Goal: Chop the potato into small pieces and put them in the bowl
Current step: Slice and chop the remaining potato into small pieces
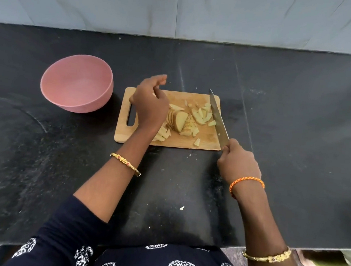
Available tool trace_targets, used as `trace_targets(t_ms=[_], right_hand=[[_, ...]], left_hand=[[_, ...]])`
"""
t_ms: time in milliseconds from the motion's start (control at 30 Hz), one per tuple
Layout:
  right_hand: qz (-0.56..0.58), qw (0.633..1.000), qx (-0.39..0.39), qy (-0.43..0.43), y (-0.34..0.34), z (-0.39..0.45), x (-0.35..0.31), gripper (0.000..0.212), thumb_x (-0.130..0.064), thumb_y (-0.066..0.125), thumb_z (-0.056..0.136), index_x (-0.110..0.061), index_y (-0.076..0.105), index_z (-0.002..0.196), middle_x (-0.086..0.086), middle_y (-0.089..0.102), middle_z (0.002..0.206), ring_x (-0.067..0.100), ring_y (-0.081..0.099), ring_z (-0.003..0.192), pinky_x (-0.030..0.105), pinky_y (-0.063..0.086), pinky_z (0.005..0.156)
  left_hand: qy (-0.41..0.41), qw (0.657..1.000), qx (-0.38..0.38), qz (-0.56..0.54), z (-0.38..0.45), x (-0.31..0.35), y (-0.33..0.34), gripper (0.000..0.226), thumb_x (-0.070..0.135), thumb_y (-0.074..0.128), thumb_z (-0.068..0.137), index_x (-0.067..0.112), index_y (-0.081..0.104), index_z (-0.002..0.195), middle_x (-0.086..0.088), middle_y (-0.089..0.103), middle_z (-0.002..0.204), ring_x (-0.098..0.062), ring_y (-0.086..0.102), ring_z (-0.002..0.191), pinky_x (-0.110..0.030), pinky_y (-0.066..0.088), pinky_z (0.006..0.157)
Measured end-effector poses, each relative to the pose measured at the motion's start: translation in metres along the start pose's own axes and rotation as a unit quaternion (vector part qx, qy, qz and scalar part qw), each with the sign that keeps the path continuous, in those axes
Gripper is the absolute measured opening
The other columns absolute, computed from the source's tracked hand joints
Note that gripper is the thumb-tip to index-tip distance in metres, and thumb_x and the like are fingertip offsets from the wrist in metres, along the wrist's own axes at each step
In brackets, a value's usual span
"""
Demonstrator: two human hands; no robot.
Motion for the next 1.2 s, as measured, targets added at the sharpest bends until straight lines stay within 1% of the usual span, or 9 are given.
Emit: trace_targets(t_ms=[133,267,367,467,567,767,867,967,1200], right_hand=[[-0.020,0.999,-0.001,-0.025,-0.001,0.001,-0.006,0.011,-0.022,0.033,0.099,-0.015,0.038,0.092,0.008,0.045,0.073,0.033,0.053,0.076,0.037,0.045,0.066],[-0.033,0.997,-0.019,-0.062,-0.002,0.001,-0.015,0.012,-0.022,0.033,0.100,-0.015,0.042,0.099,0.013,0.052,0.084,0.032,0.055,0.076,0.036,0.045,0.066],[-0.040,0.995,-0.028,-0.088,-0.001,0.002,-0.020,0.013,-0.021,0.035,0.099,-0.014,0.046,0.103,0.012,0.053,0.083,0.031,0.056,0.075,0.036,0.047,0.066],[-0.034,0.995,-0.021,-0.096,-0.003,0.005,-0.018,0.016,-0.023,0.036,0.099,-0.015,0.049,0.102,0.012,0.056,0.083,0.031,0.057,0.074,0.038,0.052,0.070],[-0.002,0.996,0.002,-0.085,-0.006,0.008,-0.008,0.019,-0.029,0.037,0.098,-0.015,0.049,0.094,0.014,0.058,0.083,0.035,0.057,0.075,0.041,0.052,0.070],[0.072,0.993,0.015,-0.097,0.000,0.005,-0.004,0.019,-0.027,0.042,0.098,-0.018,0.043,0.081,0.007,0.054,0.069,0.027,0.051,0.063,0.031,0.038,0.054],[0.094,0.990,0.026,-0.101,0.000,0.004,-0.006,0.019,-0.026,0.043,0.098,-0.019,0.042,0.080,0.004,0.051,0.066,0.025,0.048,0.061,0.028,0.031,0.050],[0.107,0.989,0.016,-0.103,0.003,0.003,-0.007,0.019,-0.026,0.043,0.098,-0.017,0.043,0.081,0.007,0.054,0.069,0.026,0.051,0.064,0.030,0.039,0.055],[0.120,0.991,0.031,-0.050,0.009,-0.005,0.006,0.027,-0.028,0.041,0.098,-0.019,0.039,0.073,0.007,0.052,0.068,0.030,0.051,0.065,0.030,0.037,0.056]], left_hand=[[-0.047,0.998,0.042,0.025,0.002,-0.006,-0.015,0.040,-0.002,0.045,0.085,0.020,0.067,0.109,0.008,0.068,0.103,-0.005,0.060,0.101,-0.028,0.026,0.099],[-0.110,0.992,0.015,-0.054,0.001,-0.019,-0.016,0.038,-0.003,0.043,0.087,0.013,0.065,0.114,0.000,0.067,0.107,-0.004,0.061,0.099,-0.014,0.047,0.090],[-0.118,0.991,-0.007,-0.063,-0.003,-0.023,-0.012,0.036,-0.002,0.044,0.088,0.011,0.064,0.115,-0.001,0.066,0.108,-0.004,0.061,0.100,-0.008,0.048,0.081],[-0.091,0.995,-0.029,-0.039,-0.006,-0.020,-0.010,0.030,0.007,0.048,0.090,0.014,0.066,0.112,0.003,0.066,0.110,-0.003,0.059,0.103,-0.015,0.048,0.089],[0.006,0.993,-0.039,0.112,-0.003,-0.006,-0.014,0.021,0.028,0.052,0.088,0.024,0.070,0.098,0.008,0.064,0.107,-0.009,0.051,0.109,-0.037,0.034,0.100],[0.012,0.889,-0.202,0.410,-0.013,0.010,-0.008,0.056,0.070,0.053,0.076,0.022,0.067,0.103,-0.005,0.049,0.125,-0.026,0.034,0.122,-0.046,0.025,0.097],[0.012,0.866,-0.229,0.444,-0.021,0.012,-0.003,0.068,0.074,0.056,0.070,0.020,0.061,0.111,-0.008,0.046,0.127,-0.028,0.034,0.121,-0.046,0.026,0.097],[-0.006,0.858,-0.243,0.452,-0.022,0.015,0.000,0.066,0.070,0.060,0.072,0.017,0.062,0.111,-0.009,0.043,0.130,-0.029,0.033,0.122,-0.046,0.027,0.098],[-0.014,0.897,-0.242,0.371,-0.029,0.023,0.001,0.041,0.051,0.069,0.074,0.017,0.058,0.095,-0.001,0.053,0.108,-0.024,0.039,0.114,-0.041,0.027,0.094]])
Point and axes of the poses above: each hand's wrist, its own z-axis towards the middle knuckle, its own y-axis out of the palm, x = y × z, the point moved 4 cm from there along z, towards the middle knuckle
